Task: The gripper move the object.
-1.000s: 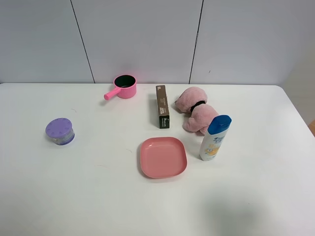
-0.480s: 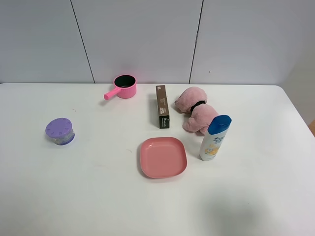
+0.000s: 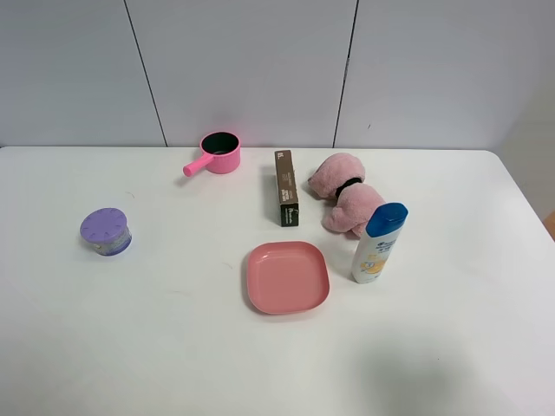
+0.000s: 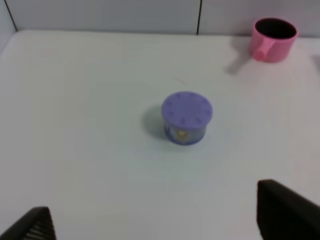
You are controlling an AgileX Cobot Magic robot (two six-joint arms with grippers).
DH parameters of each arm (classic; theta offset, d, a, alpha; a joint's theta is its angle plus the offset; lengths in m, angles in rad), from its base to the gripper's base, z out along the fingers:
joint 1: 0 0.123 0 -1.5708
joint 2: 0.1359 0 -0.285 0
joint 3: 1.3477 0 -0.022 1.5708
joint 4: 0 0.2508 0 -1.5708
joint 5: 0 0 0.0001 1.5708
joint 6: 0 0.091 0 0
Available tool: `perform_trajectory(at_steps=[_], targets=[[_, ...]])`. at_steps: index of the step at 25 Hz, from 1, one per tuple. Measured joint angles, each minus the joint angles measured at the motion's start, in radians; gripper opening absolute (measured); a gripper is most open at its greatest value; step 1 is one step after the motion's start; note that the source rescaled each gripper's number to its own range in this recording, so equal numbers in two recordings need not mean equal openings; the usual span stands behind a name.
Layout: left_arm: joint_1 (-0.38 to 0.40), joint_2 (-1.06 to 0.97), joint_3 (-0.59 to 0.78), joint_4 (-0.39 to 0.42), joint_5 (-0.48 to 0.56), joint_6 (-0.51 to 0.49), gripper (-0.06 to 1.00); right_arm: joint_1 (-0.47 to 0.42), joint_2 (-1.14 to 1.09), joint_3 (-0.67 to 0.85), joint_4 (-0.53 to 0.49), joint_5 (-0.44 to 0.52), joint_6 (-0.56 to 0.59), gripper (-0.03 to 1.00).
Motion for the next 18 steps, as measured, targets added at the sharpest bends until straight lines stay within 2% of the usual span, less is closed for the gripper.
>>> perform_trajectory(at_steps=[4, 18], targets=[[0.000, 0.000, 0.027, 0.032, 0.009, 0.000, 0.68, 0.000, 0.000, 0.000, 0.000, 0.000, -0.001, 1.00], [0.000, 0.000, 0.028, 0.037, 0.009, -0.001, 0.68, 0.000, 0.000, 0.000, 0.000, 0.000, -0.001, 1.00]])
